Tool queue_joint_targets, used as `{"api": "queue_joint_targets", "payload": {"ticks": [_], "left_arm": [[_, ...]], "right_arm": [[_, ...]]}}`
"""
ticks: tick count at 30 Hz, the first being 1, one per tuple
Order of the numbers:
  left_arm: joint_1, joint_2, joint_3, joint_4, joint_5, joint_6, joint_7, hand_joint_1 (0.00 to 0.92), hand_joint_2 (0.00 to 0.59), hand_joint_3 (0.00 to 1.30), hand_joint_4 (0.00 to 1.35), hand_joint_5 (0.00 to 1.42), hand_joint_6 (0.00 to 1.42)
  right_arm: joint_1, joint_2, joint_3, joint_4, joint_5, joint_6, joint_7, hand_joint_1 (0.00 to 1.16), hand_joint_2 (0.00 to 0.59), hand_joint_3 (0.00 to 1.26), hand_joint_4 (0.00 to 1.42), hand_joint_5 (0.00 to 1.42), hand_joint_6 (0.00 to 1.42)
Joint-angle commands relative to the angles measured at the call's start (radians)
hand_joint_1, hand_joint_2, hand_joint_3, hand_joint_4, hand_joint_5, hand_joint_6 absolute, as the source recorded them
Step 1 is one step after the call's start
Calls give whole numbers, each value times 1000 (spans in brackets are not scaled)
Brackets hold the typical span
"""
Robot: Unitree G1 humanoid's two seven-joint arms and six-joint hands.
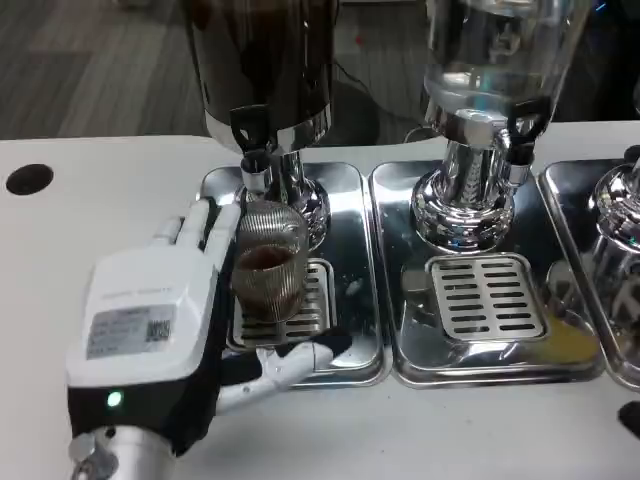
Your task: Grasp the cup under the faucet to collect the drink, then remove the cup.
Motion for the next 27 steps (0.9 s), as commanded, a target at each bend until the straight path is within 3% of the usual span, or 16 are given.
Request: {"api": "queue_joint_targets", "payload": {"ticks": [1, 8, 20, 23, 27], "left_arm": [[72, 11, 30, -35, -1, -25, 35, 0, 31, 102, 0, 118, 418], [170, 12, 70, -64, -33, -60, 73, 0, 32, 98, 0, 118, 418], [279, -7, 74, -73, -53, -109, 117, 0, 37, 103, 0, 118, 418], [311, -11, 63, -71, -47, -122, 134, 0, 37, 104, 0, 118, 418], [342, -17, 53, -73, -39, -135, 152, 0, 38, 104, 0, 118, 420]], "right_arm": [[-24, 8, 26, -60, 37, 94, 74, 579, 152, 168, 140, 181, 161], [-115, 32, 92, -79, -47, 168, 127, 577, 150, 162, 130, 169, 154], [-211, 128, 168, -170, -132, 288, 99, 593, 136, 120, 88, 151, 143], [-245, 154, 189, -217, -161, 363, 90, 589, 128, 58, 4, 72, 71], [-293, 189, 217, -251, -214, 457, 65, 603, 111, 1, 0, 12, 4]]}}
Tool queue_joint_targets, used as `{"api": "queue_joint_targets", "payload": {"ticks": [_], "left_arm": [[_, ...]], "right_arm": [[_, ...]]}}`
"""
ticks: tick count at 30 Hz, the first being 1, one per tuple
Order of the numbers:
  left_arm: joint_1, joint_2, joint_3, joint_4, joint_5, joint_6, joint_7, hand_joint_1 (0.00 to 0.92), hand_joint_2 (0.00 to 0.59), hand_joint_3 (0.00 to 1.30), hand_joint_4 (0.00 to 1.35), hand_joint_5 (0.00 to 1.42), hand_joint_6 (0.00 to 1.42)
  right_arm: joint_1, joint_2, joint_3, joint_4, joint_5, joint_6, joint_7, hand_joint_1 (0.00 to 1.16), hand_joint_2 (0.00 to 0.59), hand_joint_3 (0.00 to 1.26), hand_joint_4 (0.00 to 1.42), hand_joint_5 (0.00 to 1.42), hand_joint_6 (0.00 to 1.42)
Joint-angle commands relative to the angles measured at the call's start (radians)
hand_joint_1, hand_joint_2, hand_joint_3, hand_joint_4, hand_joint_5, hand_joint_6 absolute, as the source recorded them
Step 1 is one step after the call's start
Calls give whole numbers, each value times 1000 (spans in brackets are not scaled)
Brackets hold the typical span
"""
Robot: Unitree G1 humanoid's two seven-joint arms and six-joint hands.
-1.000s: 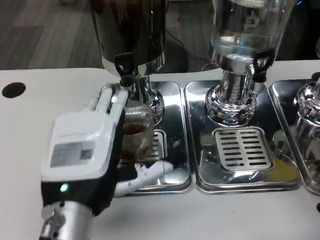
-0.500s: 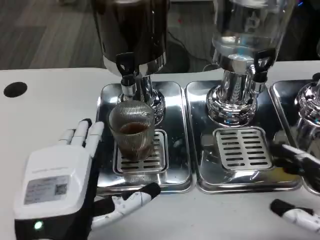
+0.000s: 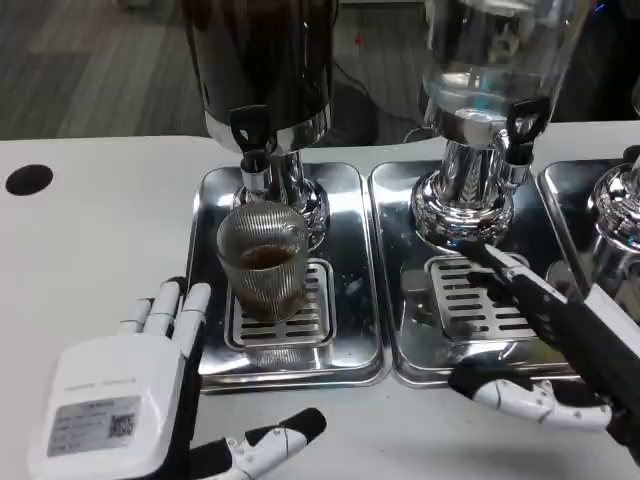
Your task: Grasp the cup under the faucet to collect the drink, then remove the cup.
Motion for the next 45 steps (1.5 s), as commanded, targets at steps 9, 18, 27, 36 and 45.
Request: {"api": "queue_joint_targets", "payload": {"ticks": [9, 18, 27, 36, 45], "left_arm": [[87, -8, -22, -25, 16, -33, 52, 0, 39, 104, 0, 118, 429], [156, 0, 3, -57, 4, -50, 77, 0, 41, 112, 0, 118, 423], [206, 1, 60, -65, -36, -70, 98, 0, 36, 114, 0, 118, 419], [218, 11, 150, -52, -103, -85, 101, 0, 35, 114, 0, 125, 425], [143, 62, 274, -17, -189, -92, 48, 0, 31, 114, 0, 128, 436]], "right_arm": [[-148, 103, 93, -17, -162, 205, -93, 638, 89, 0, 0, 0, 0], [-184, 166, 162, -35, -259, 295, -158, 648, 81, 0, 0, 0, 0], [-233, 214, 209, -18, -338, 346, -215, 658, 83, 0, 0, 0, 0], [-295, 247, 242, 52, -393, 382, -266, 659, 82, 0, 0, 0, 0], [-354, 288, 281, 141, -419, 395, -301, 657, 80, 0, 0, 0, 0]]}}
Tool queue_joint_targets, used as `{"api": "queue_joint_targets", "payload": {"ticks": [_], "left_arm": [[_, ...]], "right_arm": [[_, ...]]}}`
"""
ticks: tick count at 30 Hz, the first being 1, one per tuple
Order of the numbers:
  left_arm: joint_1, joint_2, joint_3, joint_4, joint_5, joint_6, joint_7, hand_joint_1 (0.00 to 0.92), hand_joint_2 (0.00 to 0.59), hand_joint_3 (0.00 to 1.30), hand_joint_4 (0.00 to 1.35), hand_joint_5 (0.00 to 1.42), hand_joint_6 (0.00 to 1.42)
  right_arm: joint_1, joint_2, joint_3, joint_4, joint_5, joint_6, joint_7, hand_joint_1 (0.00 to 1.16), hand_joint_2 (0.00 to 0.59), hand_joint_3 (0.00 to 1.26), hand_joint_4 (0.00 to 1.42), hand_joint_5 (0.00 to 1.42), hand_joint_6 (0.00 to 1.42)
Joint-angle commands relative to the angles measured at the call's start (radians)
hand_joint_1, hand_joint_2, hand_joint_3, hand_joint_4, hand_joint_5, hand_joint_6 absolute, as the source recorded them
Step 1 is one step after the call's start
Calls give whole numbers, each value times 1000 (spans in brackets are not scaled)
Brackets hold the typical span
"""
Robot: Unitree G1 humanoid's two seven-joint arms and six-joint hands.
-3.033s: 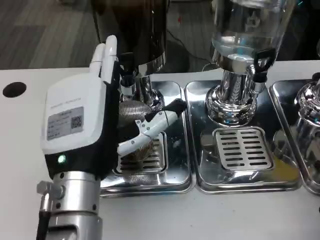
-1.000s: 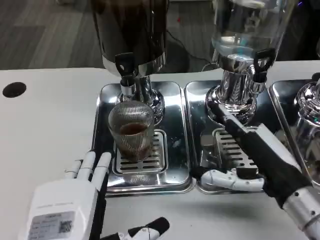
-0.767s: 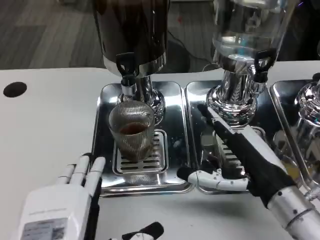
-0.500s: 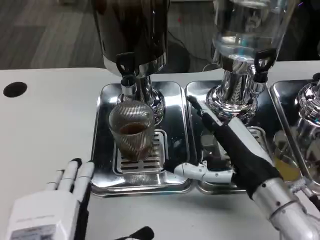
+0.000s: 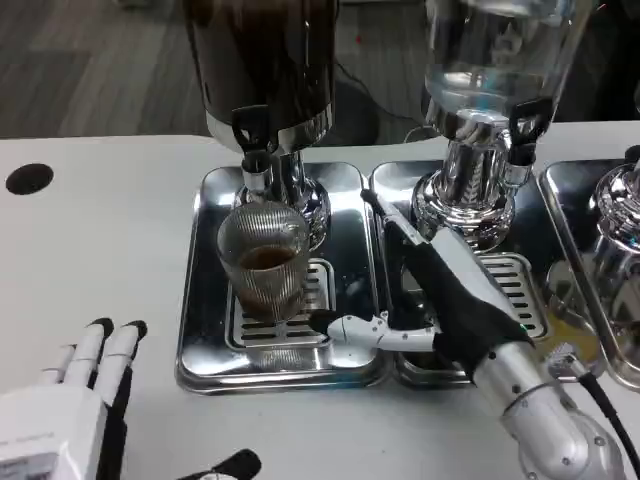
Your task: Grasp the cup under the faucet to collect the drink, then remove the cup.
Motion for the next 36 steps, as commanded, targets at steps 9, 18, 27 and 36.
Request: {"api": "queue_joint_targets", "payload": {"ticks": [9, 18, 27, 36], "left_arm": [[-136, 120, 173, 84, -139, -7, -105, 0, 30, 114, 0, 132, 452], [-196, 159, 207, 115, -177, -6, -152, 0, 30, 121, 0, 139, 456], [-212, 176, 214, 118, -191, -10, -162, 0, 33, 124, 0, 149, 472], [-209, 187, 212, 127, -199, -15, -169, 0, 34, 127, 0, 149, 478]], "right_arm": [[-43, 25, 32, 62, -14, 4, -54, 652, 83, 0, 0, 0, 0], [-58, 53, 36, 81, -39, 40, -111, 626, 90, 0, 0, 0, 0], [-75, 98, 56, 115, -33, 63, -123, 601, 93, 0, 0, 0, 0], [-98, 137, 81, 132, -29, 64, -122, 599, 93, 0, 0, 0, 0]]}}
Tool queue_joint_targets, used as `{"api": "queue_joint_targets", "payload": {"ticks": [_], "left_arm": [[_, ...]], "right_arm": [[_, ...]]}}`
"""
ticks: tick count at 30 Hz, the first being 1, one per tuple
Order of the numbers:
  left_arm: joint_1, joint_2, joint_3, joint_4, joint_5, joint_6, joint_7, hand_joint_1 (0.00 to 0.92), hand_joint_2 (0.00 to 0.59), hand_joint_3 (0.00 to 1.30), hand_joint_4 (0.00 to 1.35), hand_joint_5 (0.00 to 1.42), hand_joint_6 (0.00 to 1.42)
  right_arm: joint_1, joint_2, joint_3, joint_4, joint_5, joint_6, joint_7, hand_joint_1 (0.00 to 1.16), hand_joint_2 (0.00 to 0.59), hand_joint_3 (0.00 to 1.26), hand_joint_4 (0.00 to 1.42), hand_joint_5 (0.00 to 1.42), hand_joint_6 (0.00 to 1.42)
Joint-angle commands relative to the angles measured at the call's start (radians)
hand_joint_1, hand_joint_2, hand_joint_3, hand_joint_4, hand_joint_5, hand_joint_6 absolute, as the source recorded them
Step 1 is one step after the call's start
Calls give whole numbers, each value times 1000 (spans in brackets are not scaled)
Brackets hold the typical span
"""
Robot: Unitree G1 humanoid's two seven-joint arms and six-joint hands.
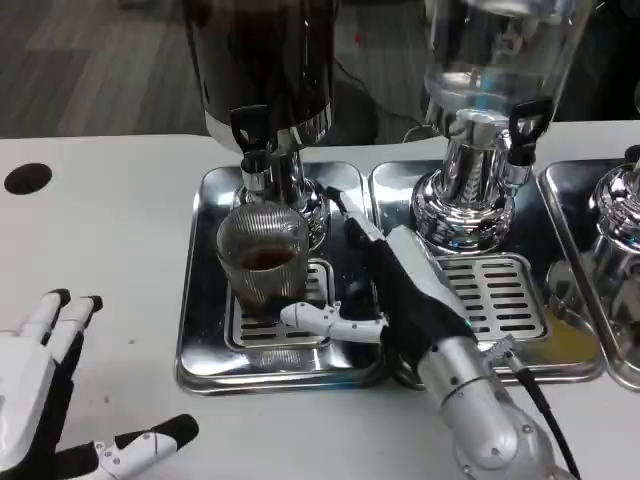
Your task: Grasp the cup under the faucet to collect the drink, then remove the cup.
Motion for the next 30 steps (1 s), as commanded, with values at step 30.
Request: {"api": "queue_joint_targets", "payload": {"ticks": [30], "left_arm": [[68, 12, 45, -27, -55, -37, -32, 0, 52, 191, 20, 148, 463]], "right_arm": [[-135, 107, 13, 156, 29, 2, -74, 615, 89, 0, 0, 0, 0]]}}
